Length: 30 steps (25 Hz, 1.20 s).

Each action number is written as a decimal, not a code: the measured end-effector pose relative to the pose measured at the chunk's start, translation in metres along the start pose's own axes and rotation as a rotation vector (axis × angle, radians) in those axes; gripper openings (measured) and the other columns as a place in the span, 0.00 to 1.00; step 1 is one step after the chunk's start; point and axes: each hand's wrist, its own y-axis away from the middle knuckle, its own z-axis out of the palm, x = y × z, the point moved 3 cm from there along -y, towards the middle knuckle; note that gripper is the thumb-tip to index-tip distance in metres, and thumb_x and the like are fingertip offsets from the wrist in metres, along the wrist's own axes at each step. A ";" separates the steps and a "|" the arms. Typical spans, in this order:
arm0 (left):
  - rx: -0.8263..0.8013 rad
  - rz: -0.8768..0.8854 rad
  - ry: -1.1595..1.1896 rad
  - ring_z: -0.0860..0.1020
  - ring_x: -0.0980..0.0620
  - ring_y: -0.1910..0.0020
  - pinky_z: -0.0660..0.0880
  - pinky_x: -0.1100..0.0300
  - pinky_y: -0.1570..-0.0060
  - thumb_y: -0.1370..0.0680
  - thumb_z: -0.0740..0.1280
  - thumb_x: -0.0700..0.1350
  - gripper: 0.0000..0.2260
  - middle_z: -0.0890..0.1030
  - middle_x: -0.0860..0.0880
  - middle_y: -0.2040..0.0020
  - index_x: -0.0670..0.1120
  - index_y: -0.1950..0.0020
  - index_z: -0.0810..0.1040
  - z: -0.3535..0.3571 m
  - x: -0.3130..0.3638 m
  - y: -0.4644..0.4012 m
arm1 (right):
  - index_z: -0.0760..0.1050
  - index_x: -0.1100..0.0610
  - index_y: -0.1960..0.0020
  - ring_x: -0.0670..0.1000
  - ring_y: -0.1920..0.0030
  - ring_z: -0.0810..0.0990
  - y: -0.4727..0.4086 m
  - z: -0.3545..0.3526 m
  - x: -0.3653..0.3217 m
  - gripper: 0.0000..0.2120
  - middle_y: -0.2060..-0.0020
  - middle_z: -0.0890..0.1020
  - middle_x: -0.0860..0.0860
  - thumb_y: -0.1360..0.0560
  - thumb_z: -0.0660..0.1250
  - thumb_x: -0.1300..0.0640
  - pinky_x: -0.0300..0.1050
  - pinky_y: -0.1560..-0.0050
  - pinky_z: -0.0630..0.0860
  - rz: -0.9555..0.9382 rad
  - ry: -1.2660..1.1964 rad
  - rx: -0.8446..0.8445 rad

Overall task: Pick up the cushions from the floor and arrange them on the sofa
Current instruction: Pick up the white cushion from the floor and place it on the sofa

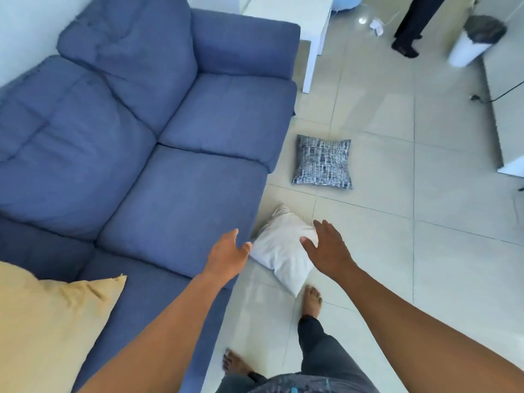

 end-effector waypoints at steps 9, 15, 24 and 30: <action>-0.066 -0.185 -0.028 0.72 0.42 0.24 0.67 0.50 0.28 0.16 0.65 0.49 0.25 0.73 0.40 0.22 0.39 0.21 0.70 0.100 0.053 -0.129 | 0.54 0.58 0.16 0.57 0.16 0.53 -0.121 -0.002 0.122 0.34 0.16 0.56 0.56 0.15 0.60 0.43 0.54 0.19 0.57 0.187 -0.107 -0.137; -0.123 -0.296 -0.125 0.73 0.36 0.27 0.71 0.46 0.34 0.16 0.62 0.52 0.26 0.74 0.36 0.25 0.35 0.25 0.70 0.198 -0.018 -0.277 | 0.57 0.59 0.17 0.56 0.18 0.60 -0.253 0.111 0.197 0.35 0.17 0.61 0.56 0.16 0.63 0.43 0.51 0.20 0.58 0.342 -0.262 -0.166; -0.095 -0.306 -0.151 0.76 0.39 0.30 0.73 0.54 0.36 0.20 0.66 0.52 0.26 0.78 0.40 0.28 0.40 0.25 0.71 0.355 -0.129 -0.495 | 0.63 0.60 0.21 0.61 0.24 0.70 -0.391 0.331 0.326 0.43 0.25 0.72 0.59 0.25 0.70 0.36 0.54 0.28 0.69 0.682 -0.413 -0.027; -0.112 -0.428 -0.039 0.80 0.43 0.42 0.73 0.57 0.48 0.27 0.66 0.64 0.34 0.82 0.45 0.34 0.44 0.28 0.78 0.414 -0.186 -0.550 | 0.69 0.52 0.31 0.56 0.39 0.79 -0.395 0.406 0.378 0.50 0.39 0.78 0.48 0.44 0.80 0.29 0.59 0.37 0.80 1.108 -0.991 0.052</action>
